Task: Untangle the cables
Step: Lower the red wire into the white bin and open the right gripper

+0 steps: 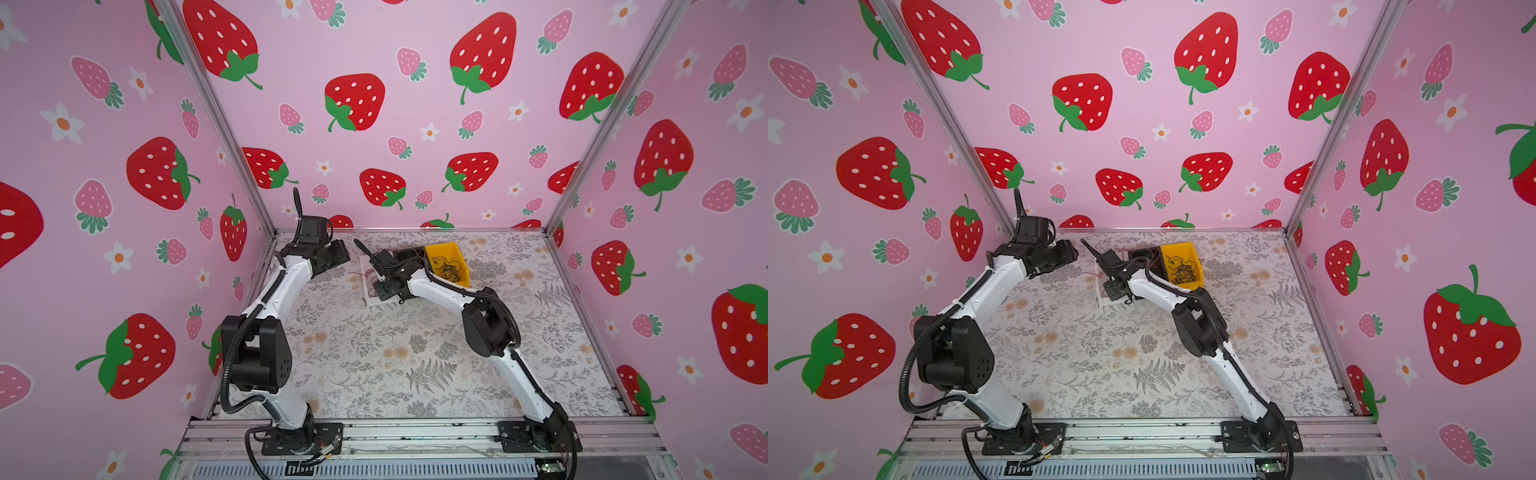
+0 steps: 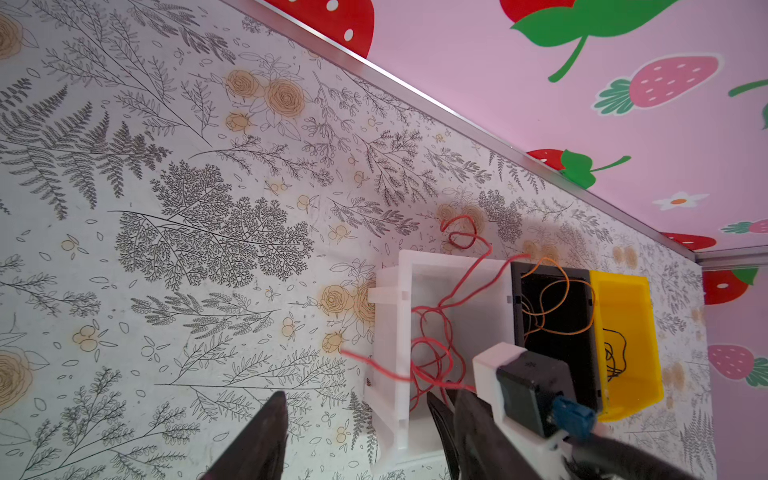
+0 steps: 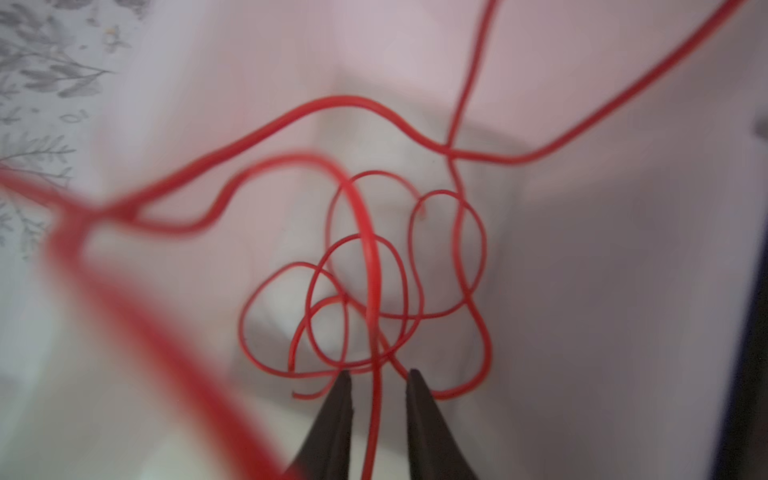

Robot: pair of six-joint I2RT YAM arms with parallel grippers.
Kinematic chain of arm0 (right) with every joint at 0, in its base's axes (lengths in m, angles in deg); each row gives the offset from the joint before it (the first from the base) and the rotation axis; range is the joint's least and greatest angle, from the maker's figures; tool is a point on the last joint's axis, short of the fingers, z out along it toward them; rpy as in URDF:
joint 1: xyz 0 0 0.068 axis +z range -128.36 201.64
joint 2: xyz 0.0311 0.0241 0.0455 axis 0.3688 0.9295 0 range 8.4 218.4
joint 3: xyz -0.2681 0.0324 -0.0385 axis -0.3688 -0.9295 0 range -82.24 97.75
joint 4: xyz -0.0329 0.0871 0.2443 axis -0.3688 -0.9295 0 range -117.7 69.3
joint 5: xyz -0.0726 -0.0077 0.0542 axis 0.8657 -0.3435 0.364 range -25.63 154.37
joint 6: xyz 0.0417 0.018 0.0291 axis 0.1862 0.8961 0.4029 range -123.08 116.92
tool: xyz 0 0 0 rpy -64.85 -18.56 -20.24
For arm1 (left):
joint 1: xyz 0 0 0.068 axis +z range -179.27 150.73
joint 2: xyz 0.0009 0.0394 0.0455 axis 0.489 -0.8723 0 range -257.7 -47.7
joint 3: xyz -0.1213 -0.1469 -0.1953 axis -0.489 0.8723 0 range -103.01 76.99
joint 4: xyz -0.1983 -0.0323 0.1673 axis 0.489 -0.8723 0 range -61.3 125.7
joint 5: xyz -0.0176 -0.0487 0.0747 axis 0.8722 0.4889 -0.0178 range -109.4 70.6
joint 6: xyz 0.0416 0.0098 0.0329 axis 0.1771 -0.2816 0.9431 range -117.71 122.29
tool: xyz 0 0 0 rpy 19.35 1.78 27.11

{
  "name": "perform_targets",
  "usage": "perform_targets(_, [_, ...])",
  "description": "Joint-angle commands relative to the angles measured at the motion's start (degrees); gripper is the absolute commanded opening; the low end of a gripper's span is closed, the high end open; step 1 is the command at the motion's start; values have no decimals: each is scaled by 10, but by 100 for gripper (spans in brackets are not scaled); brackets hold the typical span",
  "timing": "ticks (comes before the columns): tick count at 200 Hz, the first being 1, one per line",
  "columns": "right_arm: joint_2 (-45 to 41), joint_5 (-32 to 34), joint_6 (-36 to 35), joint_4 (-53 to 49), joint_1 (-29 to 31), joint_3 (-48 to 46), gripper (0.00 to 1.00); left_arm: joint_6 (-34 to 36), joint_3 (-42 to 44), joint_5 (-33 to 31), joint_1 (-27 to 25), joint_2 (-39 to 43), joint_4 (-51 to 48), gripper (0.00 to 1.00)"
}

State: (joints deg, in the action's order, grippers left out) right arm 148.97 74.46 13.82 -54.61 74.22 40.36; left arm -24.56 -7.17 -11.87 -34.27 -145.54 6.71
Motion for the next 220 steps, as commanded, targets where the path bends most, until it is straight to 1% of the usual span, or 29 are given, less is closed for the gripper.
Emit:
perform_targets(1, [-50, 9, -4, 14, 3, -29, 43, 1, -14, 19, -3, -16, -14, 65])
perform_targets(15, [-82, 1, -11, 42, 3, -64, 50, 4, -11, 25, -4, -15, -13, 65])
perform_targets(23, [-95, -5, -13, 51, 3, -75, 51, 6, -9, 26, -5, -15, -15, 65])
perform_targets(33, [-104, -8, -18, 52, 3, -79, 51, 8, -4, 28, -5, -14, -16, 65])
perform_targets(36, [-105, -9, -19, 50, 3, -79, 55, 9, -3, 28, -5, -14, -16, 65])
perform_targets(46, [-109, -12, -24, 42, 3, -76, 58, 9, 1, 29, -5, -13, -15, 65])
perform_targets(90, [-138, -42, -40, 36, 0, -80, 63, 13, 7, 23, -5, -11, -20, 65])
perform_targets(101, [-144, -56, -33, 43, -6, -79, 63, 13, 6, 22, -5, -11, -22, 65])
perform_targets(119, [-151, -92, -17, 58, -18, -71, 59, 14, 7, 23, -5, -10, -24, 65])
perform_targets(141, [-154, -125, 7, 86, -28, -59, 58, 15, 11, 20, -4, -7, -24, 65])
perform_targets(155, [-142, -155, 30, 108, -39, -54, 56, 14, 13, 20, -4, -7, -24, 65])
perform_targets(171, [-111, -181, 59, 111, -52, -24, 53, 12, 14, 24, -4, -7, -25, 64])
perform_targets(199, [-64, -190, 66, 117, -60, 26, 52, 13, 24, 22, -4, -4, -25, 64])
perform_targets(220, [-40, -179, 74, 128, -66, 42, 52, 15, 30, 19, -4, -2, -26, 64])
